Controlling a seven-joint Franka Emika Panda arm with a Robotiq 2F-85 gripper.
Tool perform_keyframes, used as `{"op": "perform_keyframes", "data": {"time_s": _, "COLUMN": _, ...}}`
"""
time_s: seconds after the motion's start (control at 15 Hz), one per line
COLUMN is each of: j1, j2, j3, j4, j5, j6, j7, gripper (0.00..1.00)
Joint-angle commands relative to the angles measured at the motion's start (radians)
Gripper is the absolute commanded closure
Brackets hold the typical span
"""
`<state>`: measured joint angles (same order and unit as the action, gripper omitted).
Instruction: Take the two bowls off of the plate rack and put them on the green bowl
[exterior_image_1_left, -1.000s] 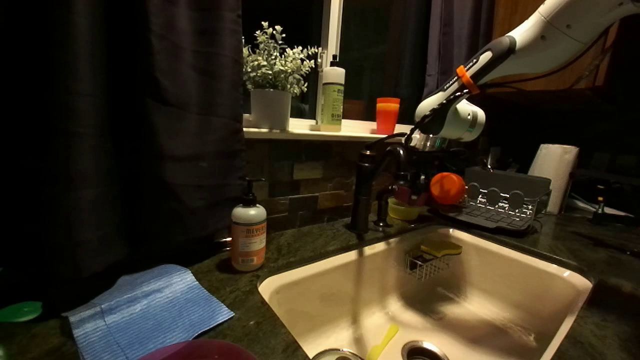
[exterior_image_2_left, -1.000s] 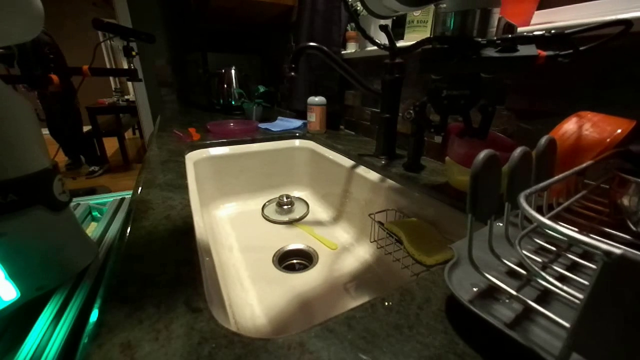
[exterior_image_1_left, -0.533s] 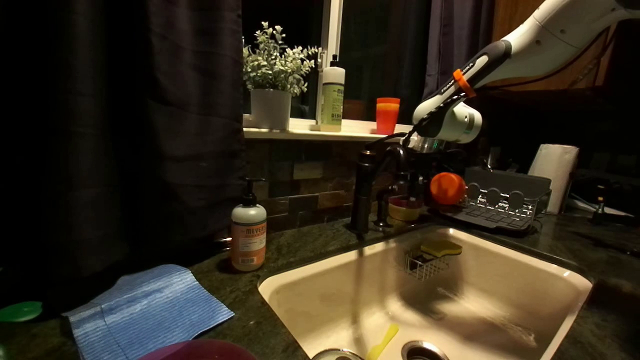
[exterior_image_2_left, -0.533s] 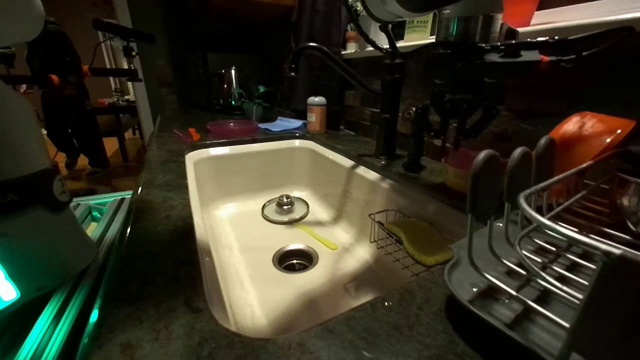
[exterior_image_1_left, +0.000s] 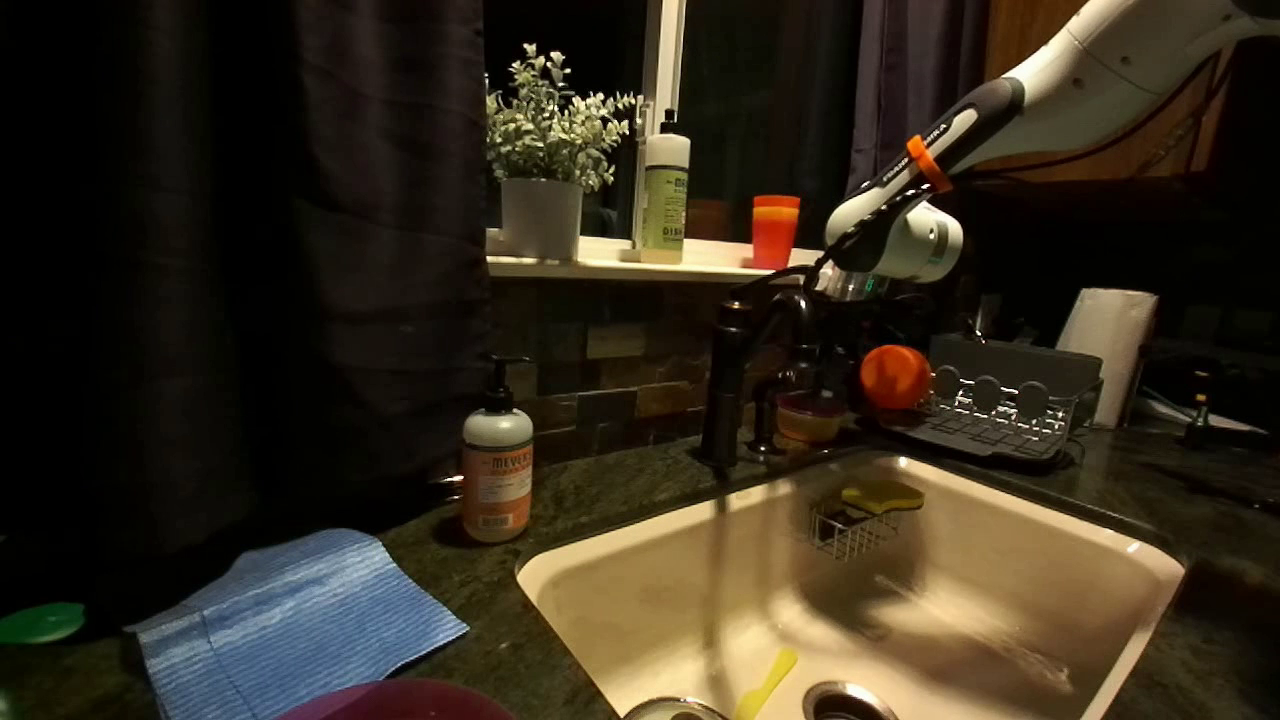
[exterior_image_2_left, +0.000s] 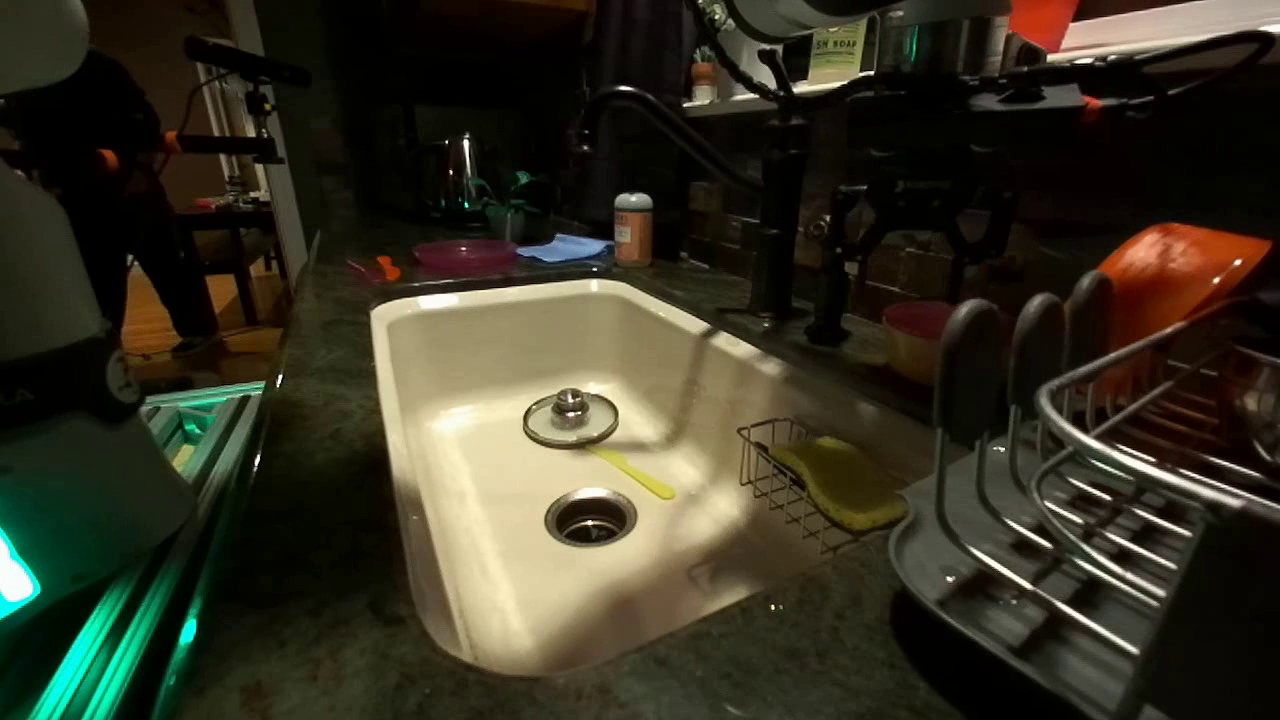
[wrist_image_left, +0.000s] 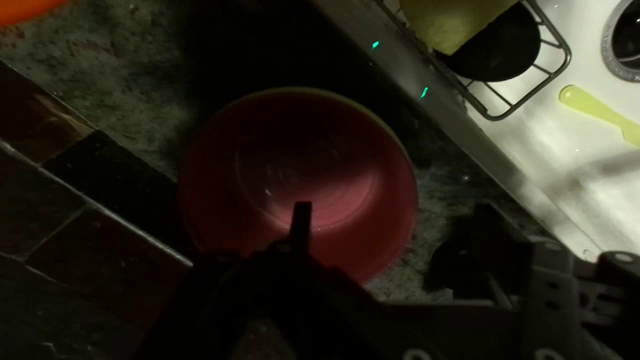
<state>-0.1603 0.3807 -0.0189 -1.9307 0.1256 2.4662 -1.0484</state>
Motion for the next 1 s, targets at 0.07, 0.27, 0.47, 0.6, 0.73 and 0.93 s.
{"op": "perform_keyframes", "data": {"time_s": 0.07, "j1": 0.005, "j2": -0.059, "j3": -0.011, "j4": -0.039, "j5": -0.055, "j6": -0.031, "j7": 0.131, "gripper": 0.00}}
{"op": "perform_keyframes", "data": {"time_s": 0.27, "j1": 0.007, "j2": -0.088, "j3": -0.022, "j4": -0.058, "j5": -0.083, "j6": -0.049, "j7": 0.209, "gripper": 0.00}}
{"op": "perform_keyframes", "data": {"time_s": 0.47, "j1": 0.003, "j2": -0.127, "j3": -0.026, "j4": -0.077, "j5": -0.097, "j6": -0.102, "j7": 0.273, "gripper": 0.01}}
{"op": "perform_keyframes", "data": {"time_s": 0.6, "j1": -0.005, "j2": -0.158, "j3": -0.023, "j4": -0.089, "j5": -0.078, "j6": -0.147, "j7": 0.280, "gripper": 0.00}}
{"op": "perform_keyframes", "data": {"time_s": 0.73, "j1": -0.012, "j2": -0.192, "j3": -0.027, "j4": -0.090, "j5": -0.068, "j6": -0.200, "j7": 0.289, "gripper": 0.00}}
{"op": "perform_keyframes", "data": {"time_s": 0.93, "j1": -0.023, "j2": -0.255, "j3": -0.043, "j4": -0.098, "j5": -0.052, "j6": -0.270, "j7": 0.307, "gripper": 0.00}}
